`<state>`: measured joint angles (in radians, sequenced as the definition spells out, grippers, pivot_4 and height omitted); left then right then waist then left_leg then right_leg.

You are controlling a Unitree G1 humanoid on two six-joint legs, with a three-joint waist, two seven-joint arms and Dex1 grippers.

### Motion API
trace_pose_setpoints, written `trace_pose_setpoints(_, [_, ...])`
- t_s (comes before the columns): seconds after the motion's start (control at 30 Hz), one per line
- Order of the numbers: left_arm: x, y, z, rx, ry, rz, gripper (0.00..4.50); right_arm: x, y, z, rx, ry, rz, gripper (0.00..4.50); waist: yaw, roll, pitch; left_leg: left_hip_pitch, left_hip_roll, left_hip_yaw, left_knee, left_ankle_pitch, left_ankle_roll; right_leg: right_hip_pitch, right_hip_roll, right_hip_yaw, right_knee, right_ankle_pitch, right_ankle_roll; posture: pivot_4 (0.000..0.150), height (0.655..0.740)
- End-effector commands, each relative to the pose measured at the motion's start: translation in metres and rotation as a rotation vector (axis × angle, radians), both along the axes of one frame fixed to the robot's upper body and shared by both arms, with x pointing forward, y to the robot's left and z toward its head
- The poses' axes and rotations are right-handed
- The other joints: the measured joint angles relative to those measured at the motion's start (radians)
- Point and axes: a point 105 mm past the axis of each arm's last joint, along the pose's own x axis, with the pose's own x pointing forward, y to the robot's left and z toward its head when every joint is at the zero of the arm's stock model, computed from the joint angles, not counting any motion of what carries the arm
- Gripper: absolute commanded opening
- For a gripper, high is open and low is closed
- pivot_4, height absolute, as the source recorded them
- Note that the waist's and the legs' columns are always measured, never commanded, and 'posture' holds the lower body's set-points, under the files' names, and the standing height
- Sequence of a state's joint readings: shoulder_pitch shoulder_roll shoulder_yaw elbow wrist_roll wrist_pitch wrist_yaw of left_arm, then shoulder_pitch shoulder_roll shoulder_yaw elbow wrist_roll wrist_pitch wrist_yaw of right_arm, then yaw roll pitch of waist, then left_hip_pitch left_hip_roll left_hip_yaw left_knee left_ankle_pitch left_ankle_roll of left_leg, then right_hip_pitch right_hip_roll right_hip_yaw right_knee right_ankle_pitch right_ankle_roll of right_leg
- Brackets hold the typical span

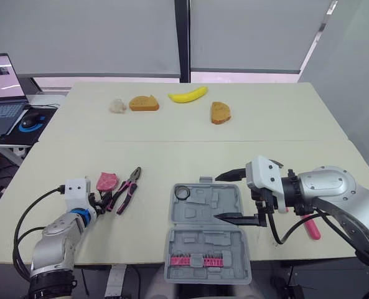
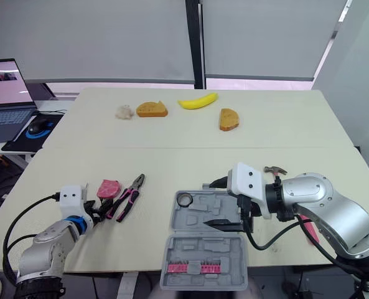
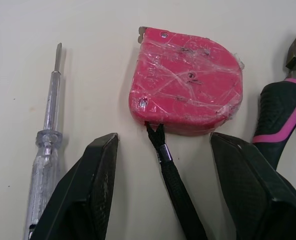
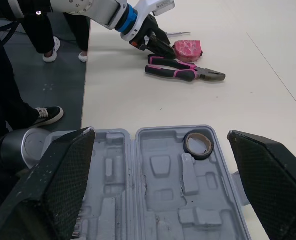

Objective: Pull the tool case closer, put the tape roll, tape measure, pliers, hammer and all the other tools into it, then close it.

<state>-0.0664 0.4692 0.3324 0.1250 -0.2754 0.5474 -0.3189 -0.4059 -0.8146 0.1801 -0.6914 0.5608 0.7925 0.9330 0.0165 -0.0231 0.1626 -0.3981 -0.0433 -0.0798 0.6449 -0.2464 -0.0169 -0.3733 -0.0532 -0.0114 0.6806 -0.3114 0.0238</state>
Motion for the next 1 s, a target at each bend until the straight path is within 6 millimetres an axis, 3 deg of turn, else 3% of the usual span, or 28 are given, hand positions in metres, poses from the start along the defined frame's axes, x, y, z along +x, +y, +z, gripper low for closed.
trace_pose_setpoints(0.03, [-0.004, -0.006, -0.012, -0.009, 0.063, -0.025, 3.00, -0.003, 0.003, 0.008, 0.007, -0.039, 0.019, 4.50, 0.000, 0.000, 0.000, 0.000, 0.000, 0.000, 0.000, 0.000, 0.000, 0.000, 0.000, 0.000, 0.000, 0.000, 0.000, 0.150, 0.7400])
trace_pose_setpoints(0.07, [-0.004, -0.007, -0.013, -0.010, 0.070, -0.027, 3.00, -0.003, 0.003, 0.008, 0.008, -0.039, 0.019, 4.50, 0.001, 0.001, 0.000, 0.000, 0.000, 0.000, 0.000, 0.000, 0.000, 0.000, 0.000, 0.000, 0.000, 0.000, 0.000, 0.150, 0.7400])
trace_pose_setpoints(0.17, [-0.004, -0.010, -0.015, -0.021, 0.086, -0.036, 2.45, -0.002, 0.004, 0.008, 0.008, -0.041, 0.019, 4.50, 0.001, 0.001, -0.001, 0.000, 0.000, 0.000, 0.000, 0.000, 0.000, 0.000, 0.000, 0.000, 0.000, 0.000, 0.000, 0.150, 0.7400])
trace_pose_setpoints(0.43, [-0.006, -0.008, -0.018, -0.054, 0.104, 0.005, 0.07, -0.002, 0.004, 0.007, 0.008, -0.045, 0.019, 4.50, 0.001, 0.003, -0.002, 0.000, 0.000, 0.000, 0.000, 0.000, 0.000, 0.000, 0.000, 0.000, 0.000, 0.000, 0.000, 0.150, 0.7400])
trace_pose_setpoints(0.7, [-0.014, -0.002, -0.007, -0.029, 0.070, 0.005, 0.03, -0.003, 0.006, 0.007, 0.020, -0.052, 0.028, 4.50, -0.004, 0.003, -0.002, 0.000, 0.000, 0.000, 0.000, 0.000, 0.000, 0.000, 0.000, 0.000, 0.000, 0.000, 0.000, 0.150, 0.7400])
trace_pose_setpoints(1.0, [-0.046, -0.004, 0.001, 0.031, 0.087, -0.079, 0.03, -0.007, 0.009, 0.004, 0.031, -0.038, 0.048, 4.50, -0.017, 0.003, -0.002, 0.000, 0.001, 0.000, -0.001, 0.000, 0.000, 0.000, 0.000, 0.001, 0.000, 0.000, 0.000, 0.150, 0.7400])
